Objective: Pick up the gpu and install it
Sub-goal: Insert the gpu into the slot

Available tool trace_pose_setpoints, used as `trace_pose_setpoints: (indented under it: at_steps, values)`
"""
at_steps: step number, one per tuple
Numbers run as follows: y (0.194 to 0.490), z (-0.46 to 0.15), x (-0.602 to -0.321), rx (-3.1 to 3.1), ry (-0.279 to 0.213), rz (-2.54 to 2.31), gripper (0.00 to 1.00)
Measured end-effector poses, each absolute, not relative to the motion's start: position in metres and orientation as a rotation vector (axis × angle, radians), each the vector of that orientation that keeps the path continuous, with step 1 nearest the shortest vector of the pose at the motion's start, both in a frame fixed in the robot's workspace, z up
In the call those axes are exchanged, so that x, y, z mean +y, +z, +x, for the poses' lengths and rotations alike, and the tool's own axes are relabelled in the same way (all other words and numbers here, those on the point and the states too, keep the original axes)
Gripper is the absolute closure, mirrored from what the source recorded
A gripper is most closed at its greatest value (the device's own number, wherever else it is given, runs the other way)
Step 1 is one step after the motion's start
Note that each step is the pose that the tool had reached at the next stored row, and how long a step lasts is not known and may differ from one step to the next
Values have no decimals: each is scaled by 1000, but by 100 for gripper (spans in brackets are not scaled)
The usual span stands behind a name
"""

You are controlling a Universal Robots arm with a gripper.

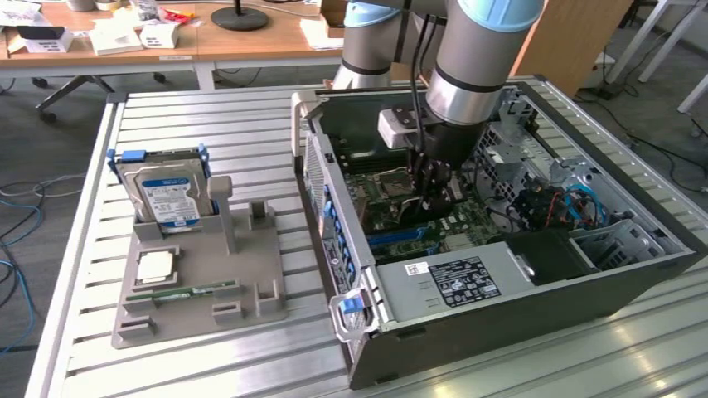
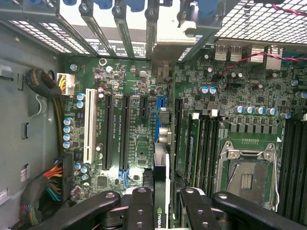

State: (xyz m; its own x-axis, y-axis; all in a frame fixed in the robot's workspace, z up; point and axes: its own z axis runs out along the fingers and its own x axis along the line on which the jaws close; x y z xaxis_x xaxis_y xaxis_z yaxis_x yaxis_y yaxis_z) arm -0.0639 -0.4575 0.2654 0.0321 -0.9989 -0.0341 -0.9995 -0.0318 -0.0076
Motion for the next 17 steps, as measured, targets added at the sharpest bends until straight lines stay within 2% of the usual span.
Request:
trace_pose_setpoints:
  at_steps: [17]
  values:
    - [265, -64, -461, 2192, 30, -2209, 74]
